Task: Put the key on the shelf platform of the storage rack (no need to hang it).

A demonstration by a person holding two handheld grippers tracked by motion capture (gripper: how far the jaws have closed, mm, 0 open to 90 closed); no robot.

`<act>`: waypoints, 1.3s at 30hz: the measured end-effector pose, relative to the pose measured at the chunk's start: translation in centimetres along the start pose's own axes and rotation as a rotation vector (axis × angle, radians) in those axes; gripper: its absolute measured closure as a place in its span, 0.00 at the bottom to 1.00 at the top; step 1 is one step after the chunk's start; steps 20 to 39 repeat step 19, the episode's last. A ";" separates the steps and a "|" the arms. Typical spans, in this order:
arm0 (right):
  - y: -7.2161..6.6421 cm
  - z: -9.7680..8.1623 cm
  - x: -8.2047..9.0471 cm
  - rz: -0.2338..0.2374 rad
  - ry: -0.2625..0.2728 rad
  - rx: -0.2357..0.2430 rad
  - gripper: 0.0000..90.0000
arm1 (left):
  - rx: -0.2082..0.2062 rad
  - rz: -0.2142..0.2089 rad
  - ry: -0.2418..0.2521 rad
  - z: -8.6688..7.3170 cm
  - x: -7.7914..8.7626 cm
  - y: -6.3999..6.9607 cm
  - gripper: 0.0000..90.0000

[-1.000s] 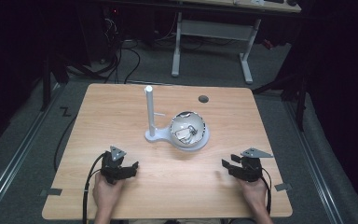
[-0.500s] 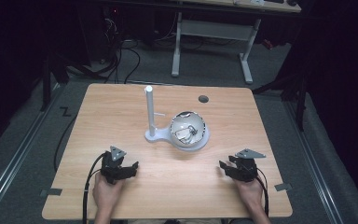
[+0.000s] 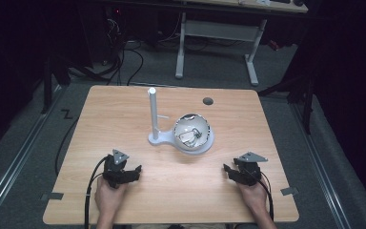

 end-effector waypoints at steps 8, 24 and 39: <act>0.0 0.1 0.0 0.001 -0.003 0.001 0.50 | -0.002 0.000 0.000 0.0 0.0 0.0 0.21; 0.0 0.1 0.0 0.002 -0.004 0.000 0.50 | -0.008 -0.004 -0.001 0.0 0.0 0.0 0.21; 0.0 0.1 0.0 0.002 -0.004 0.000 0.50 | -0.008 -0.004 -0.001 0.0 0.0 0.0 0.21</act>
Point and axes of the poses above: each handheld gripper's, and its own axes: x roughly backward along the jaws, z roughly out of its top, y roughly to its right, the point moved 1 cm from there along -x, roughly forward along the jaws, and after that the axes turned 6 degrees about -y, right-handed, at the moved point
